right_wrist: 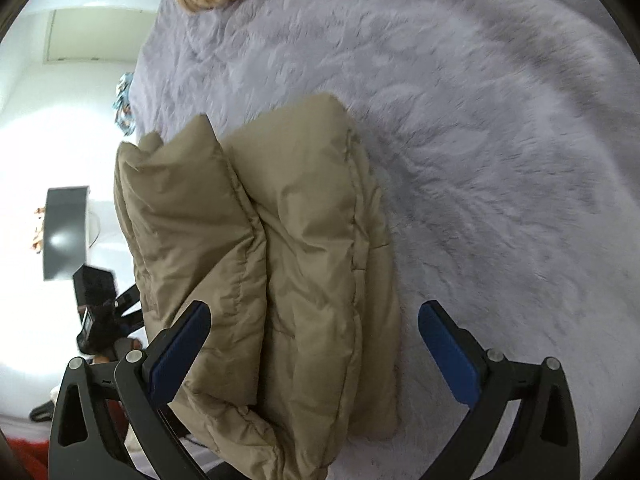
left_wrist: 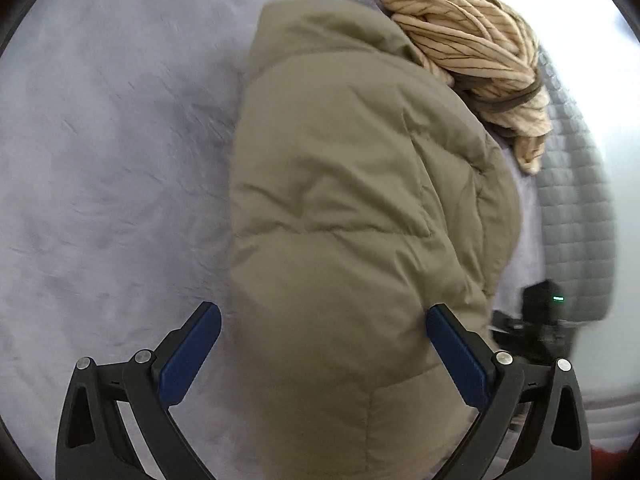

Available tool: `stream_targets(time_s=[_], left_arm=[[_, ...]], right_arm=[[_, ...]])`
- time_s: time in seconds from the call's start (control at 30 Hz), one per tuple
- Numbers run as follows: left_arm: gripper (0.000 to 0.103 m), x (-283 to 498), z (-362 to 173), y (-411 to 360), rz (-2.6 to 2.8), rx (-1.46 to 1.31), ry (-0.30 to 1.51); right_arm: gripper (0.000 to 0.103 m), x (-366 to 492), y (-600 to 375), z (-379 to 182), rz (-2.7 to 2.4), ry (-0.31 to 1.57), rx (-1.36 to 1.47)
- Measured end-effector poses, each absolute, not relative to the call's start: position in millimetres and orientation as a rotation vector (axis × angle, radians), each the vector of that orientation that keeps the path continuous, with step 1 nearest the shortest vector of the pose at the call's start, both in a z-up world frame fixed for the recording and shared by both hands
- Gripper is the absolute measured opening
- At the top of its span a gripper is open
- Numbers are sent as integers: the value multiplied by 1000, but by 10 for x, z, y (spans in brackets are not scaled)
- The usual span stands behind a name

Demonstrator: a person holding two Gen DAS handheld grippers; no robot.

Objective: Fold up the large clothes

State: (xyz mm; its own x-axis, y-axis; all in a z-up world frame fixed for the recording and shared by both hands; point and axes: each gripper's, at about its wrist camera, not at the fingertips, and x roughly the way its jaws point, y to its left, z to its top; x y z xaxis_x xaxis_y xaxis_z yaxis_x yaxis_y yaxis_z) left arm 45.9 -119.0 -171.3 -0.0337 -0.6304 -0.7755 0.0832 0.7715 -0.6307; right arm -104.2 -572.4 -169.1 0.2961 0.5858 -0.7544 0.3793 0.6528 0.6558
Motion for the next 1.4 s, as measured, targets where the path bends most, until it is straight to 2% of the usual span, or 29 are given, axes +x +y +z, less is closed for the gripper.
stream_targets(time_s=[0.43,0.73,0.8,0.9,0.97,1.07,1.17,1.4], left_arm=[[103,569,-2087,-1378,-766,-491,1538],[103,574,-2130,-1406,-766,-544,1517],[100,554,-2082,-1417,-770,-549,1496],[88,559,-2012,-1349,-789,-571,1474],[80,568,-1978,-1272,-807,-595,1463],[76,589,-1908,-1198,-832,-601,1451],[73,655,-1722,-1097,-878,-595,1413],[73,1113,-1241,-575,-877,-603,1289]], right_arm=[[103,-522,-5506,-2195,411,1350,949],[103,-345,-5330,-2179,477,1345,1005],[103,-302,-5293,-2186,445,1354,1012],[93,-295,-5253,-2154,392,1355,1018],[76,-336,-5235,-2095,377,1332,1045],[64,-388,-5180,-1968,362,1301,1047],[60,-408,-5045,-1771,350,1256,1059],[60,-9,-4510,-1418,405,1175,1038]])
